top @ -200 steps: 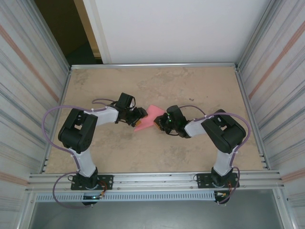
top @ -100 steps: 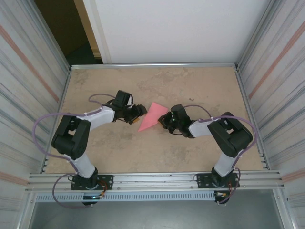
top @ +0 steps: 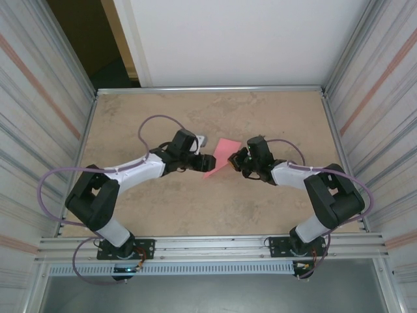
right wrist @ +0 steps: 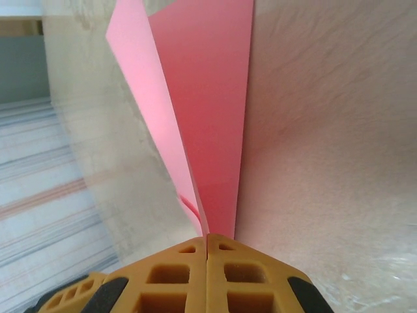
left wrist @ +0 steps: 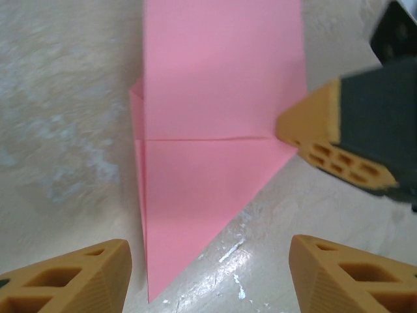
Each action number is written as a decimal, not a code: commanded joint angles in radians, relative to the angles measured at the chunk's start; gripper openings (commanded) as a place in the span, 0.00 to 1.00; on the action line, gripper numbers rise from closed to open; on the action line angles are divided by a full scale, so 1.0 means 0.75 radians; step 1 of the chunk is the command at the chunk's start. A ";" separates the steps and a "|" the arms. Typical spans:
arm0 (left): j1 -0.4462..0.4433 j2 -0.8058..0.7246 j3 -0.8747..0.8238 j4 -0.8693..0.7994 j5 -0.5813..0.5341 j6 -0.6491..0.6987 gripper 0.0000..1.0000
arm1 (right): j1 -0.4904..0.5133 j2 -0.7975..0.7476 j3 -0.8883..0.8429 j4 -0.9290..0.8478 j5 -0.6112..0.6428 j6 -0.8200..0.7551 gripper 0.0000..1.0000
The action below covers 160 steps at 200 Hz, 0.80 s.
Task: Fold a paper plane with a square sheet of paper (pick it up from the middle)
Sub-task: Fold the wing for the fifth time at the center of the table.
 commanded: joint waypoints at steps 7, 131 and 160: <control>-0.093 -0.017 -0.042 0.103 -0.172 0.316 0.66 | -0.043 -0.055 0.031 -0.148 -0.076 -0.022 0.04; -0.213 0.229 0.024 0.332 -0.219 0.741 0.55 | -0.129 -0.097 0.062 -0.221 -0.199 -0.015 0.05; -0.219 0.260 0.036 0.331 -0.226 0.745 0.53 | -0.130 -0.076 0.071 -0.215 -0.217 -0.012 0.05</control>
